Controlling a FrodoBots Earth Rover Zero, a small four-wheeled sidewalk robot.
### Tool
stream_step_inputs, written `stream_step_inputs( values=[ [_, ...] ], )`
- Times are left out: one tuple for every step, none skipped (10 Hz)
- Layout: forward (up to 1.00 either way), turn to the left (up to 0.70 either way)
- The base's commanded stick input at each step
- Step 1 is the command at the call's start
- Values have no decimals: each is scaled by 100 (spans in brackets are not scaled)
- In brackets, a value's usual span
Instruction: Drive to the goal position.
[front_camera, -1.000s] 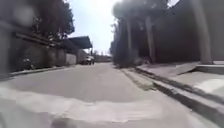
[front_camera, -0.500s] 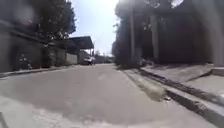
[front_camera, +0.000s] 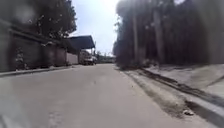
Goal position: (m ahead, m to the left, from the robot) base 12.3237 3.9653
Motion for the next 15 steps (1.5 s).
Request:
stream_step_inputs(
  values=[
    [100, 0],
    [100, 0],
    [100, 0],
    [100, 0],
    [100, 0],
    [100, 0],
    [100, 0],
    [100, 0],
    [100, 0],
    [100, 0],
    [100, 0],
    [100, 0],
    [100, 0],
    [100, -21],
    [100, -40]
  ],
)
